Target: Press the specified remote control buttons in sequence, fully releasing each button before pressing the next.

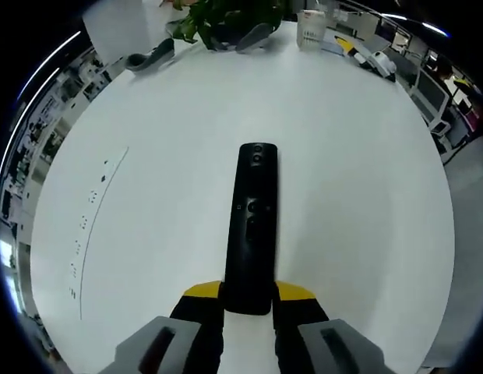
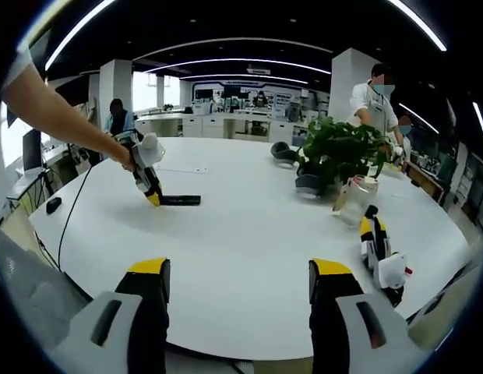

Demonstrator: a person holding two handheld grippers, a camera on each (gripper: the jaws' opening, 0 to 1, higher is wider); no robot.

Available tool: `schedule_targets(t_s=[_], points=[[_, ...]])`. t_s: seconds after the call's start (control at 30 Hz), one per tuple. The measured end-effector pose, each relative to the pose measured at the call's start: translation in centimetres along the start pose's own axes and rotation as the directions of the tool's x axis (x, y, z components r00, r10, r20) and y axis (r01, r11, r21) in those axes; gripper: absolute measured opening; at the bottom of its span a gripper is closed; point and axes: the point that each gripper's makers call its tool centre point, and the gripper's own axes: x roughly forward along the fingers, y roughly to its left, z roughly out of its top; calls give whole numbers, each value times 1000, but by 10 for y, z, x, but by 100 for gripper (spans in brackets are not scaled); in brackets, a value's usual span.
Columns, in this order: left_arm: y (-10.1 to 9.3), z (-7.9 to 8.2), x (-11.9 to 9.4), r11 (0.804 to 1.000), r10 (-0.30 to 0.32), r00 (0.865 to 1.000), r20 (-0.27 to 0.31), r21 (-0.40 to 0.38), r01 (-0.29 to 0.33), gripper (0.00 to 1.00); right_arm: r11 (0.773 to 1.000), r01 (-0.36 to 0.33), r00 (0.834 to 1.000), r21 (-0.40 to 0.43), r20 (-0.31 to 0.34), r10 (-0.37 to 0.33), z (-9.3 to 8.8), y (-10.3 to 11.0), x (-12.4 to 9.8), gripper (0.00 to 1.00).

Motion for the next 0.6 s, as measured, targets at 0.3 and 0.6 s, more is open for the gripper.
schedule_targets(t_s=[0.3,0.6], points=[[-12,-1,-1,1000,11,1000,-16,9,-11,22,1000,-3,1000,-5,-4,3,0,1,0,75],[-32,-3,-2,1000,-3,998,-58,30,5,22,1000,-4,1000,-8,3,4,1,1,0,75]])
